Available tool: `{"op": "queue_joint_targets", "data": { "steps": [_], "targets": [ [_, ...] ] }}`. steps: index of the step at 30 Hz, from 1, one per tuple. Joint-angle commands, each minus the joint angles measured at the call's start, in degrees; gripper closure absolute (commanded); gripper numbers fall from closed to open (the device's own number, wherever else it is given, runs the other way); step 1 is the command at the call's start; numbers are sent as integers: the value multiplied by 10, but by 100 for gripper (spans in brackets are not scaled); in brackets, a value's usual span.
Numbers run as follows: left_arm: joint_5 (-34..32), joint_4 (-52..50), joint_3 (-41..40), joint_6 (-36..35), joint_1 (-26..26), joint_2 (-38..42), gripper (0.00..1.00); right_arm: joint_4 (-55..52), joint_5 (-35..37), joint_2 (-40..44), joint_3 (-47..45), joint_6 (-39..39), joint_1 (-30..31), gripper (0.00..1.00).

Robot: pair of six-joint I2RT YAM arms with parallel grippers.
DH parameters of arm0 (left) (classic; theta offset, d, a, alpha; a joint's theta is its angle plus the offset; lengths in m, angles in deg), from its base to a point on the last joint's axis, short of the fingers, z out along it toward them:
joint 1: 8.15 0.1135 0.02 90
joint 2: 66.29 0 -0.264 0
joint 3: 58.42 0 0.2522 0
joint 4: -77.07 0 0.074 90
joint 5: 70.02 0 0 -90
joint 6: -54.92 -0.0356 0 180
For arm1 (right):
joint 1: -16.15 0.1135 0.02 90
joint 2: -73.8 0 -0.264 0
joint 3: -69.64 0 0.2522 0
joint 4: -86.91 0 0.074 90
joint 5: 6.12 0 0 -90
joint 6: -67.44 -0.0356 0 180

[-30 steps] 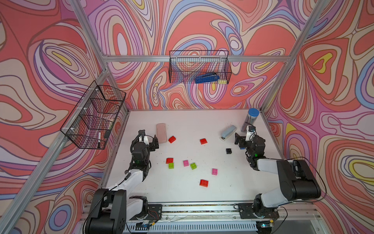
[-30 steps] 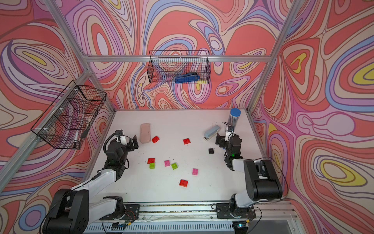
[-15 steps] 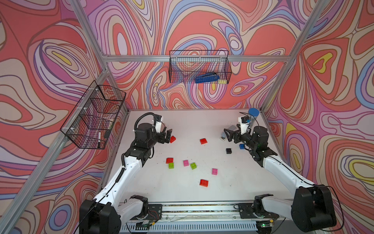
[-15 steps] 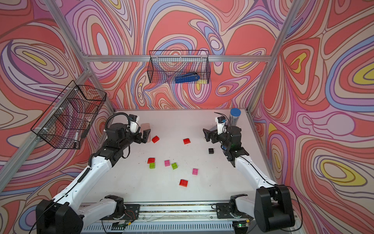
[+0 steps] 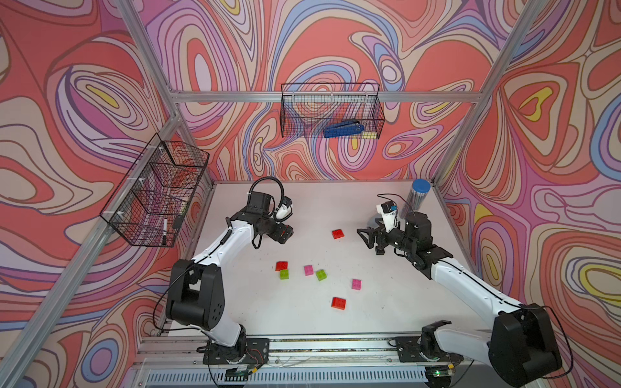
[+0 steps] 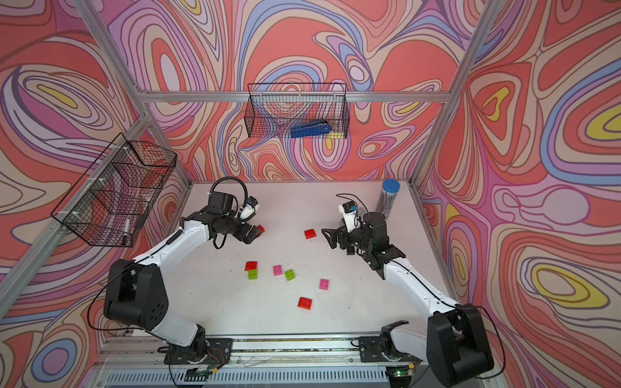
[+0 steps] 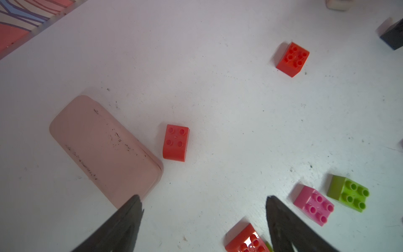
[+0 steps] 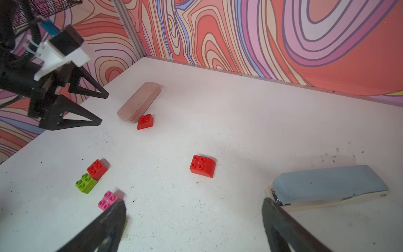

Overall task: Assemble the letter s with lego
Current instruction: Pick up the lego brick from the center of the board.

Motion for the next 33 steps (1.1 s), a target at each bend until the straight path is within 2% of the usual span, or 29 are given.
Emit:
{"op": "queue_joint_targets", "data": {
  "steps": [1,12,16,25,33],
  "targets": [
    [-20,-33,40,-66,2,-35,14,3,1,-12,1,-4,13,1],
    [-19,-109,169,-119,10,-167,26,28,-3,-58,1,-19,33,2],
    [-14,-108,183,-124,6,-187,27,40,-3,-75,2,-26,39,2],
    [-61,-110,205,-131,-2,-236,35,50,-3,-111,11,-32,53,2],
    [-60,-101,208,-125,-13,-261,39,45,0,-114,10,-31,59,2]
  ]
}}
